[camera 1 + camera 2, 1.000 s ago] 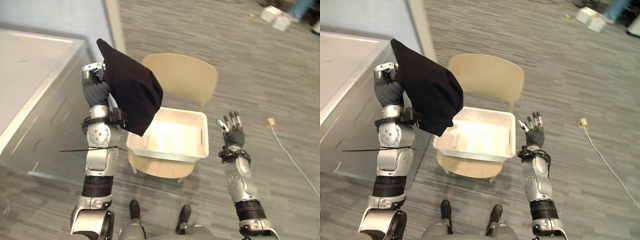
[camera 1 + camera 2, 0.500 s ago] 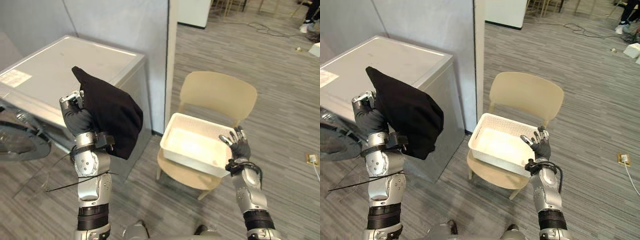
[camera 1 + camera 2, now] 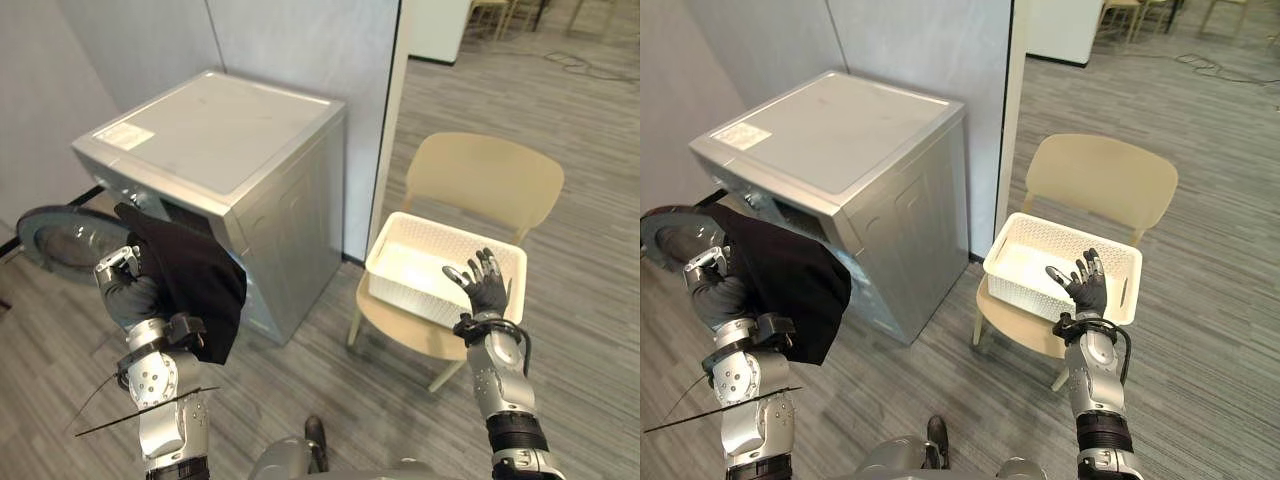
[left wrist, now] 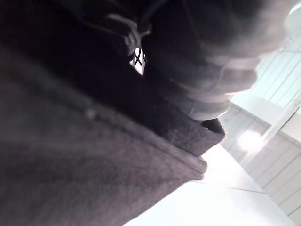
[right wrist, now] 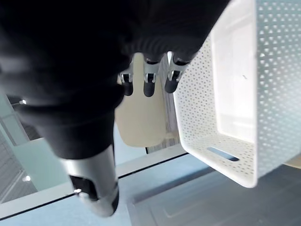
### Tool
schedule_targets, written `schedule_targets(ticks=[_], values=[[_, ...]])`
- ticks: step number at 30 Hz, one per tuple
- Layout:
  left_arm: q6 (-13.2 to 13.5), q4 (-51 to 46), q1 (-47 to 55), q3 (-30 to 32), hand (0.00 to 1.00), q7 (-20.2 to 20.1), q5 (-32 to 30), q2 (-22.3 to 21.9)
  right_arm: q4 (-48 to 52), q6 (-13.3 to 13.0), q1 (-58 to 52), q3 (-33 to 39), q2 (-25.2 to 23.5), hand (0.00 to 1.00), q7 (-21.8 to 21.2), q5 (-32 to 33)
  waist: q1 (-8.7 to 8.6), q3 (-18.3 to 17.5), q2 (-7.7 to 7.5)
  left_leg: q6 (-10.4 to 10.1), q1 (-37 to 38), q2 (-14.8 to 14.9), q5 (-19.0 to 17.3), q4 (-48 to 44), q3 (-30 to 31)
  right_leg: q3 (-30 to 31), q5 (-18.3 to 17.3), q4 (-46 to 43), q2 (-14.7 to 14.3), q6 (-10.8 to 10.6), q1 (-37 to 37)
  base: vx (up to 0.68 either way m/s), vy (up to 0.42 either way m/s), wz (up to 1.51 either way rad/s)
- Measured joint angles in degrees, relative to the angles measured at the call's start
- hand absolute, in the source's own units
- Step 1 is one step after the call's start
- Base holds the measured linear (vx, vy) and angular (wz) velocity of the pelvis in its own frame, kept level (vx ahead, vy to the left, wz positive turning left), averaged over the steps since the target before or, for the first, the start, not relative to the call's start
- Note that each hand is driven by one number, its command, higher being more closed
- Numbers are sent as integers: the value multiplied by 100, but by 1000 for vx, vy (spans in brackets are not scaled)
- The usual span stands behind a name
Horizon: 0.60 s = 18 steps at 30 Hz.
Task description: Pick up the laundry basket with both hands and put the clothes into the washing machine.
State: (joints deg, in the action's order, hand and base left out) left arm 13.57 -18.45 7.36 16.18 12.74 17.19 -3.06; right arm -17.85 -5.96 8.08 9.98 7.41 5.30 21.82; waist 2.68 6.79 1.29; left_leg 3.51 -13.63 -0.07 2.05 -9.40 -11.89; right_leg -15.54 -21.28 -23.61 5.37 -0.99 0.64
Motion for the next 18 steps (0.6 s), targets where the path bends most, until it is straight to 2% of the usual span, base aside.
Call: schedule_targets(ticks=[1, 2, 4, 5, 6, 7, 9, 10, 11, 13, 15, 16, 17, 18], values=[[0, -81, 116, -28, 100, -5, 2, -44, 1, -1, -33, -28, -41, 0, 19, 3, 51, -12, 8, -57, -34, 35, 60, 48, 44, -24, 39, 45, -58, 20, 37, -176, -90, 22], [-2, -276, 350, -54, 100, -1, 12, -64, 118, -5, -144, -117, -97, 0, 98, 1, 181, -51, -21, -115, -118, 94, 285, 157, 103, -85, 89, 44, -153, 103, 157, -127, -64, 13], [-3, -477, 543, -60, 100, 6, 31, -51, 423, -23, -265, -202, -174, 0, 136, -9, 188, -58, -61, -221, -259, 98, 625, 280, 311, -381, 82, -68, -204, 171, 277, -120, -111, 66], [-13, -547, 573, -106, 100, 9, 75, -46, 614, -30, -316, -200, -169, 0, 158, -61, 142, -60, -62, -250, -333, 122, 620, 435, 306, -685, 133, -125, -178, 254, 312, -129, -155, 132], [-10, -600, 548, -221, 100, 8, 88, -45, 695, -39, -324, -138, -160, 0, 197, -136, 119, -75, -104, -146, -463, 270, 289, 304, -273, -1024, 230, 55, -144, 320, 278, -97, -150, 151], [-7, -606, 477, -349, 100, -6, 130, -45, 790, -42, -339, -72, -93, 0, 210, -182, 113, -68, -124, 26, -663, 599, -70, -290, -1035, -1359, 317, 216, -106, 387, 230, -75, -97, 134], [-21, -601, 503, -523, 100, -31, 166, -39, 988, -42, -487, -12, -65, 0, 214, -220, 73, -72, -121, 406, -733, 959, -335, -1260, -1367, -1805, 334, 220, -36, 420, 68, -4, -33, 114], [-29, -600, 505, -553, 100, -32, 199, -38, 1074, -47, -581, -5, -75, 0, 213, -221, 50, -73, -120, 453, -679, 1044, -378, -1494, -1312, -1942, 334, 209, -9, 420, -22, 18, 22, 126], [-29, -593, 497, -546, 100, -30, 239, -38, 1186, -48, -722, 12, -100, 0, 199, -227, -40, -93, -147, 356, -628, 1143, -665, -1854, -1173, -2226, 334, 203, 89, 420, -156, 16, 53, 102], [-28, -527, 489, -551, 100, -24, 240, -39, 1224, -54, -812, 27, -158, 0, 195, -229, -51, -102, -163, 270, -558, 1349, -873, -2177, -1156, -2410, 344, 209, 213, 403, -261, 25, 153, 80], [-36, -225, 477, -741, 100, -24, 240, -37, 1224, -55, -1007, 37, -157, 0, 183, -229, -116, -176, -73, 237, -426, 1686, -896, -2215, -1184, -2763, 494, 331, 371, 142, -448, 54, 265, 89], [-42, -158, 477, -820, 100, -25, 240, -35, 1224, -55, -1057, 44, -161, 0, 183, -228, -164, -229, 11, 125, -387, 1733, -856, -2061, -1191, -2863, 535, 380, 392, 70, -505, 84, 326, 115], [-80, -10, 427, -1049, 100, -37, 242, -32, 1224, -55, -1166, 149, -173, 0, 181, -226, -209, -312, 134, -427, -296, 1564, -906, -1642, -1128, -3014, 625, 381, 530, -96, -560, 126, 377, 95], [-85, 59, 354, -1130, 100, -38, 242, -6, 1224, -55, -1204, 203, -220, 0, 180, -225, -206, -314, 100, -422, -253, 1374, -915, -1533, -1062, -3027, 644, 365, 652, -140, -566, 142, 383, 115]])
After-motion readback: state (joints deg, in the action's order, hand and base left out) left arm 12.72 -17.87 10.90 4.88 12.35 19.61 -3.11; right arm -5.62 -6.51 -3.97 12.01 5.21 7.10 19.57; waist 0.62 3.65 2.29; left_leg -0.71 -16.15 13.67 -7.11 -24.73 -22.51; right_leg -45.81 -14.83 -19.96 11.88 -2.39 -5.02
